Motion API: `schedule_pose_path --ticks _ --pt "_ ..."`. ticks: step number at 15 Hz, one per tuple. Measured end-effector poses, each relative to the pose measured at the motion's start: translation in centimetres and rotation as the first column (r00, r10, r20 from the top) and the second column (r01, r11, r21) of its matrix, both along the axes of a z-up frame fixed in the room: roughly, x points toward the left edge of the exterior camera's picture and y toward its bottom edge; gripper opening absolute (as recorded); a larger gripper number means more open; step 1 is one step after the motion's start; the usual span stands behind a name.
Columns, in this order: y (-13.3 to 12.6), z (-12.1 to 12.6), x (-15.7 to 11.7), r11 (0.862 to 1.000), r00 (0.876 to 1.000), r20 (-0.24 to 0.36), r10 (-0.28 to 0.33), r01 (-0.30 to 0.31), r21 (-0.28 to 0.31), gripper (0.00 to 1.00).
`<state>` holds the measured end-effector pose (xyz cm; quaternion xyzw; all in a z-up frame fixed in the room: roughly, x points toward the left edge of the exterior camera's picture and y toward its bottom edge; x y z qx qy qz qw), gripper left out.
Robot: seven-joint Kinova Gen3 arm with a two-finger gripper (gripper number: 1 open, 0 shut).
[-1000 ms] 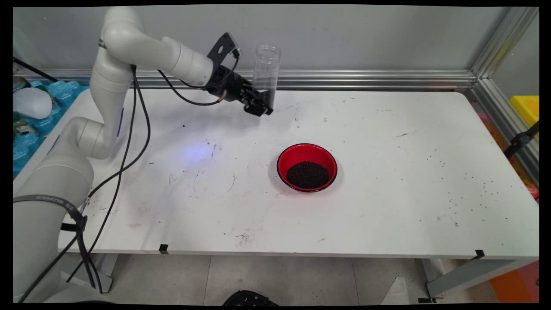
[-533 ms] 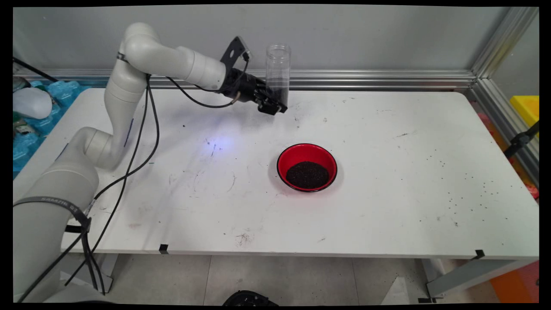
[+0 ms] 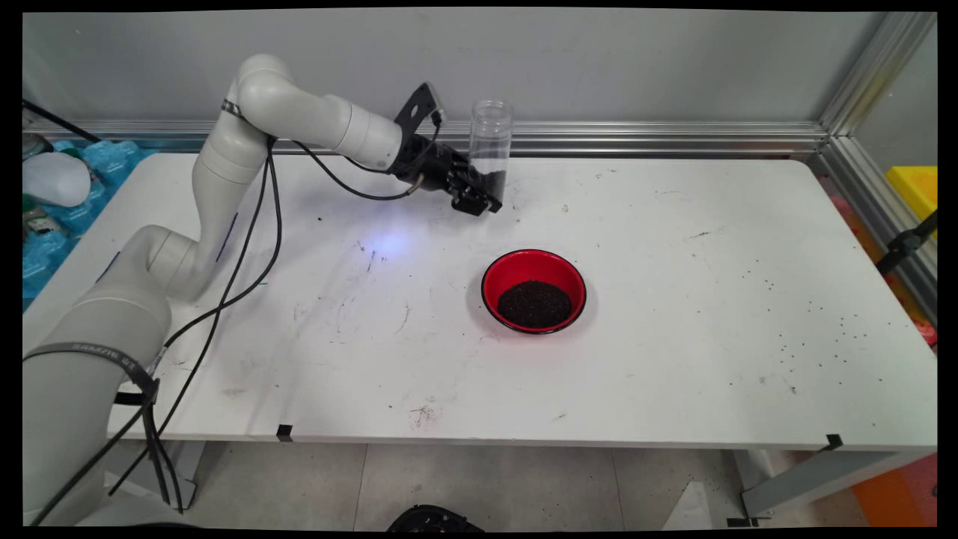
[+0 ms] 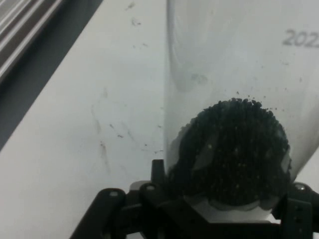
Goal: Place the picked object on the table
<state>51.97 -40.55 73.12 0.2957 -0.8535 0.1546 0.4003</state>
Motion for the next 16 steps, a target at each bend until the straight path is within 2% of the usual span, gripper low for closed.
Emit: schedule_pose_path --ticks 16 --pt "-0.3 -2.5 -0.5 0.998 0.998 0.007 -0.056 0.056 -0.009 0.0"
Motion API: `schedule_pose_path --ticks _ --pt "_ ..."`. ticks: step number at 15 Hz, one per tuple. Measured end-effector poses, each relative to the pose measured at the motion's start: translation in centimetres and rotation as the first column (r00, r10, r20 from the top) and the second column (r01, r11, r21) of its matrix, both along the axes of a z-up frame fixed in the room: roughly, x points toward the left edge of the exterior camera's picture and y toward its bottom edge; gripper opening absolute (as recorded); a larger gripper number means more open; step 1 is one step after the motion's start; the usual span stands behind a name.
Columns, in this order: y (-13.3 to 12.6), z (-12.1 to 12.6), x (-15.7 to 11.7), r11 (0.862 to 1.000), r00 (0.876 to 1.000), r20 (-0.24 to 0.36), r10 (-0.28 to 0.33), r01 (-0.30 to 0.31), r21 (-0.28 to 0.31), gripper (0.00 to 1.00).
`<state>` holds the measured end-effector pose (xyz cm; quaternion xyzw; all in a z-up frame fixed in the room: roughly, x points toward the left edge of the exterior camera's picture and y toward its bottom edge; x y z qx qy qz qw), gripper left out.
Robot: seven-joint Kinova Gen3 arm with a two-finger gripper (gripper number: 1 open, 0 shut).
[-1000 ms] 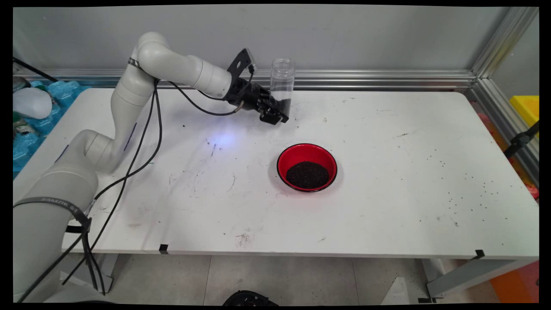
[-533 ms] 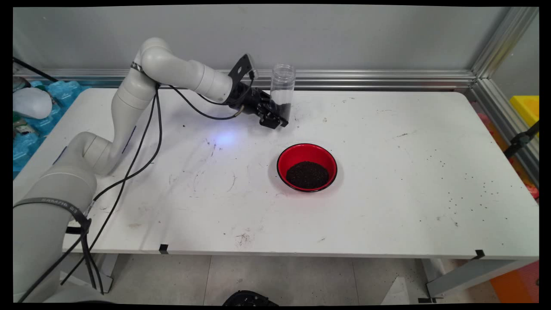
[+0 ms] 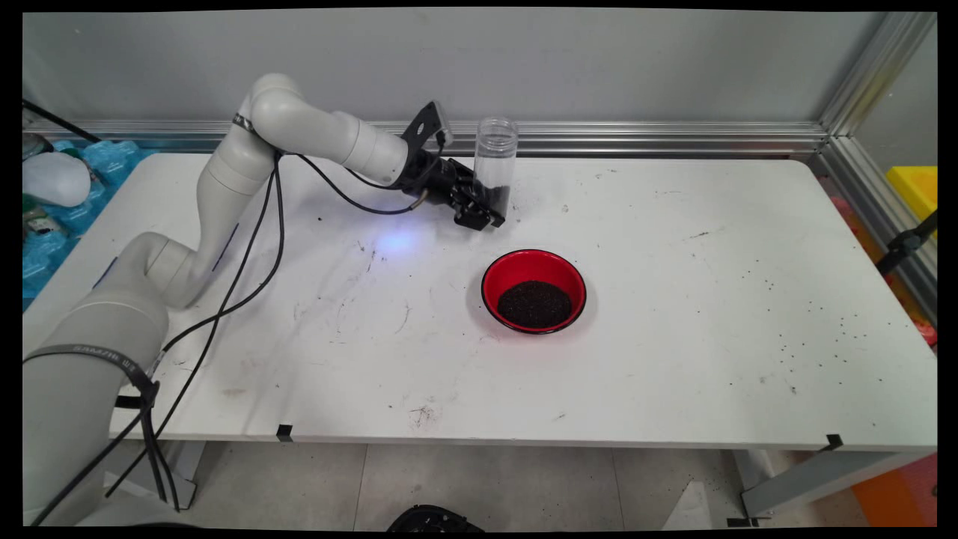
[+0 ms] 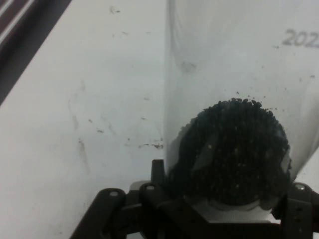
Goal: Place the picked object on the table
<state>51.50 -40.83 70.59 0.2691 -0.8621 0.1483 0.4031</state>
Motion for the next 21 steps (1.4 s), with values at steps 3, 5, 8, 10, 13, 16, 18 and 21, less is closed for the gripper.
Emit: schedule_pose_path --ticks 3,5,8,10,13,16,18,21 --pt "-0.1 -0.3 -0.3 1.0 1.0 -0.002 -0.009 0.009 -0.002 0.0" --pt "-0.2 -0.4 -0.5 1.0 1.0 -0.005 -0.014 0.014 -0.004 0.0" --pt "-0.3 -0.7 -0.8 1.0 1.0 -0.008 -0.025 0.025 -0.003 0.0" --pt "-0.3 -0.8 -1.0 0.999 0.999 -0.008 -0.032 0.032 -0.002 0.0" --pt "-0.4 -1.0 -1.2 0.999 0.999 -0.009 -0.038 0.038 -0.001 0.0" --pt "-0.5 -1.3 -1.4 0.999 0.999 -0.01 -0.044 0.044 0.0 0.0" --pt "-0.5 -1.5 -1.5 0.999 0.999 -0.012 -0.047 0.047 0.001 0.0" --pt "-0.6 -1.7 -1.6 0.999 0.999 -0.015 -0.05 0.05 0.003 0.0"
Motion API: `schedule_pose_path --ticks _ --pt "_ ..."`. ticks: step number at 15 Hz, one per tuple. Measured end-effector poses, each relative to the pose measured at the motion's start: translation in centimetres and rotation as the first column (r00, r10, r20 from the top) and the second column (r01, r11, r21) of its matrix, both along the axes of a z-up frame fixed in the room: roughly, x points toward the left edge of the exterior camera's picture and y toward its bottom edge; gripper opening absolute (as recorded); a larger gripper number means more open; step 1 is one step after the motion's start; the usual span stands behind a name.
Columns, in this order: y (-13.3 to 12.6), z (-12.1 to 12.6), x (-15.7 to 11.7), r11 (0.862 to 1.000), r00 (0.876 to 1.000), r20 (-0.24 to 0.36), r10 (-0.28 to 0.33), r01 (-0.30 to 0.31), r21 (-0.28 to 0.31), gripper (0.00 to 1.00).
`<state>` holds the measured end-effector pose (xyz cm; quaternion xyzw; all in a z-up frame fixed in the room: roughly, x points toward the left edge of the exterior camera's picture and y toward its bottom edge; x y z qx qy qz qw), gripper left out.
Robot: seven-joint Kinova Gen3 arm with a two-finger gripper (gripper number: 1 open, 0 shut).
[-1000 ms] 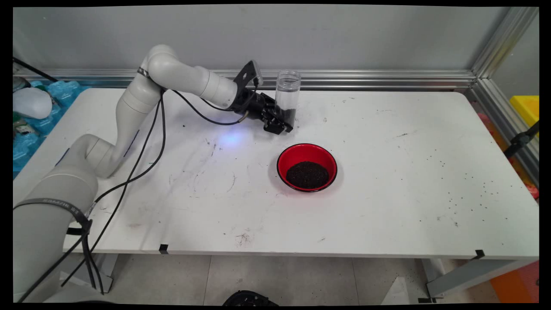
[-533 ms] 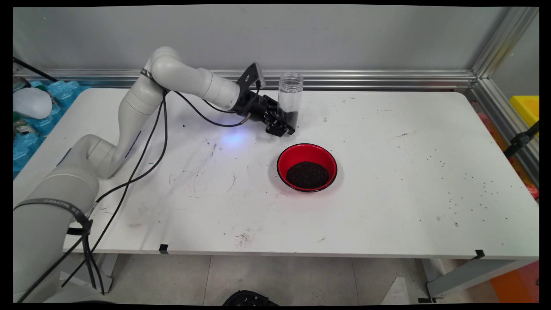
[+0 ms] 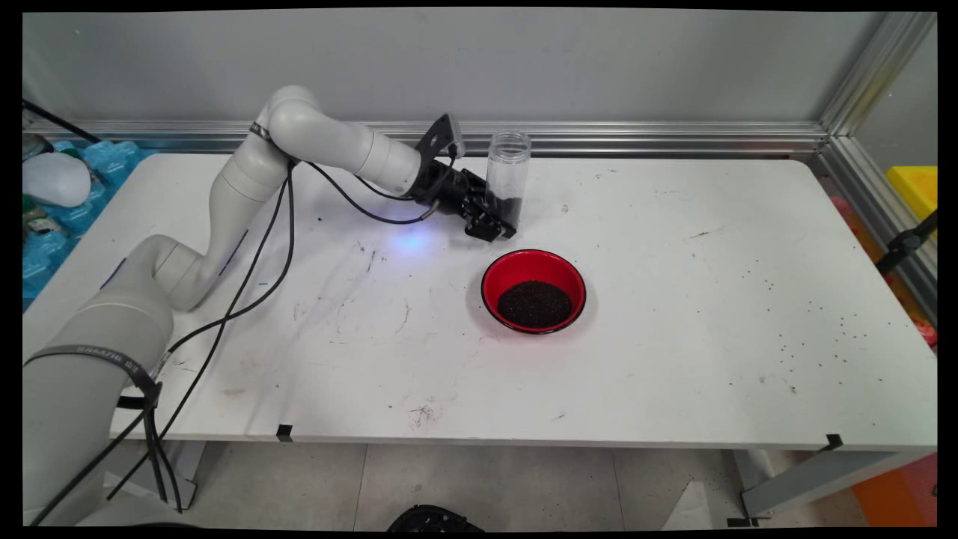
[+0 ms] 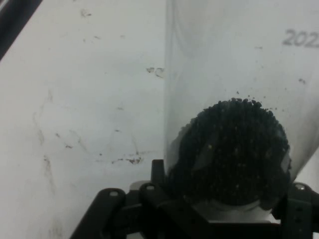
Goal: Place the picked object on the table
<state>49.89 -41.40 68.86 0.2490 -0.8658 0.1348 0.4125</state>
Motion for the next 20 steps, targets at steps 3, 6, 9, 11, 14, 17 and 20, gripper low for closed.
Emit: schedule_pose_path --ticks 3,6,9,11,14,17,20 --pt "0.0 -0.2 -0.1 1.0 1.0 -0.002 -0.004 0.004 0.002 0.0" --pt "0.0 -0.4 -0.2 1.0 1.0 -0.004 -0.007 0.007 0.005 0.0" --pt "0.0 -0.7 -0.4 1.0 1.0 -0.005 -0.009 0.009 0.009 0.0" --pt "0.1 -0.8 -0.4 1.0 1.0 -0.005 -0.011 0.011 0.012 0.0" --pt "0.2 -1.1 -0.5 1.0 1.0 -0.004 -0.012 0.012 0.016 0.0" --pt "0.3 -1.4 -0.6 1.0 1.0 -0.005 -0.014 0.014 0.021 0.0" --pt "0.3 -1.7 -0.6 1.0 1.0 -0.006 -0.015 0.015 0.024 1.0"
